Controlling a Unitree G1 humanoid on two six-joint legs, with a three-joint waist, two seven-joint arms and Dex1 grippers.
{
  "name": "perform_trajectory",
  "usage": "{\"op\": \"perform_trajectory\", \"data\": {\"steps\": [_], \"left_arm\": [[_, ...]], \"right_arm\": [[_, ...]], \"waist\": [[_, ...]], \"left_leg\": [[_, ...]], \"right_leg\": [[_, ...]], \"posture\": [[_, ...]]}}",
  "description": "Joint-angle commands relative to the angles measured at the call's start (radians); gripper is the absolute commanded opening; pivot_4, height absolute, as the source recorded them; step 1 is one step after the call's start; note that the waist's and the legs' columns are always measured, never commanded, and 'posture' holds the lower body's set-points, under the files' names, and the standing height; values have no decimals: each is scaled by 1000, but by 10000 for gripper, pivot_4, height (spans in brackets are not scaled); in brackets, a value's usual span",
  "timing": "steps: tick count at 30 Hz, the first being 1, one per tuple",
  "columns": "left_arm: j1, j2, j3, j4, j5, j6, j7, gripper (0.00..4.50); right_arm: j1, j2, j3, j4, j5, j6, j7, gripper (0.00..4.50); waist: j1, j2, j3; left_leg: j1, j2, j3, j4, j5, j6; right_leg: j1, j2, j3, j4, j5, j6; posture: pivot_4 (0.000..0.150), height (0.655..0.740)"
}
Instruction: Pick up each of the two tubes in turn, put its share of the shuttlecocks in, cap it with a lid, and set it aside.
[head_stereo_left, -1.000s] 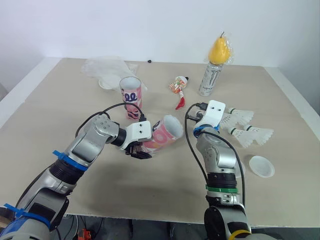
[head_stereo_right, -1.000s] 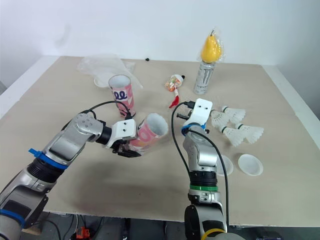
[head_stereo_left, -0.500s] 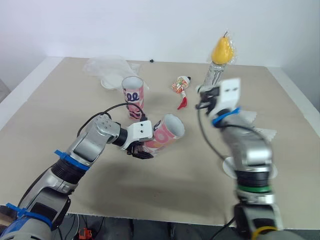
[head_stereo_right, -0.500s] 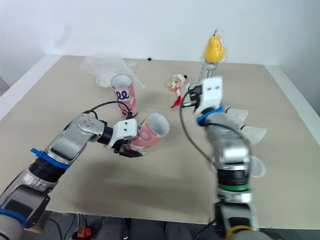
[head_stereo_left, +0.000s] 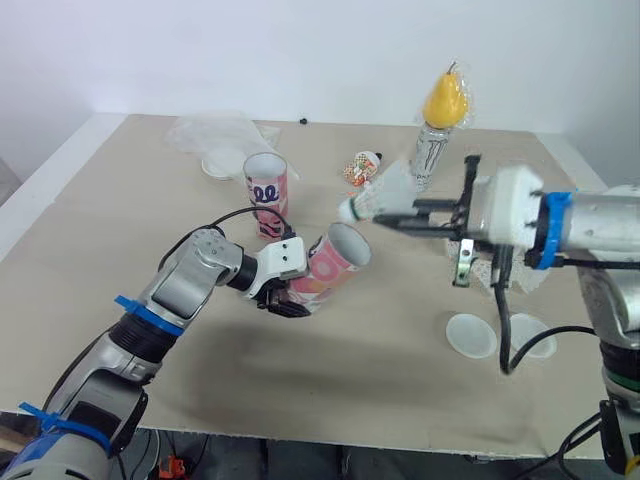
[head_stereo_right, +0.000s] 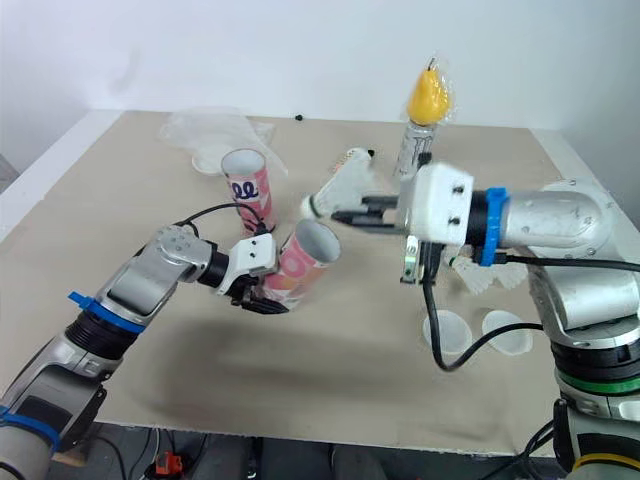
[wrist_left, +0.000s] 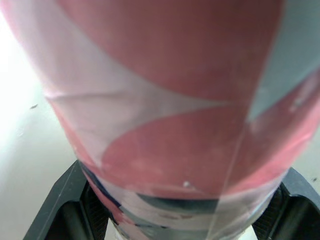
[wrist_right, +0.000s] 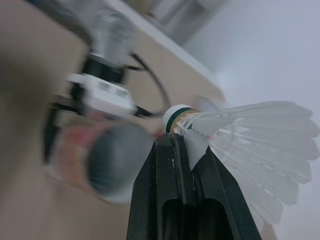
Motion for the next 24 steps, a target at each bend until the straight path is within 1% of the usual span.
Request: {"op": "perform_trajectory", "data": {"steps": [1,4,12,20,22,24], "left_arm": [[-16,-4,-6,-20,-13,10,-6,30421],[-13,-1,-8,-29,-14,12,-6,30421],[6,17,-6,-54,-15,22,0,30421],[13,24,-8,-68,-18,36,8,30421],[13,26,-9,-73,-20,40,11,30421],[13,29,-10,-77,-21,43,12,30421]], "right_arm": [[3,2,17,-2,-44,-65,14,622],[8,3,53,38,-89,-131,42,622],[-14,2,82,141,-129,-242,115,622],[-82,41,133,207,-144,-293,173,622],[-109,48,141,209,-126,-262,186,7016],[-125,49,140,208,-114,-240,195,14537]], "waist": [[0,0,0],[0,0,0],[0,0,0],[-1,0,0],[-1,0,0],[0,0,1]], "left_leg": [[0,0,0,0,0,0],[0,0,0,0,0,0],[0,0,0,-1,0,0],[0,0,0,-1,0,0],[0,0,0,-1,0,0],[0,0,0,-1,0,0]], "right_leg": [[0,0,0,0,0,0],[0,0,0,0,0,0],[0,0,0,0,0,0],[-1,1,0,1,0,0],[-1,1,0,1,0,0],[-1,1,0,1,0,0]], "posture": [[1500,7400],[1500,7400],[1500,7400],[1500,7400],[1500,7400],[1500,7400]]}}
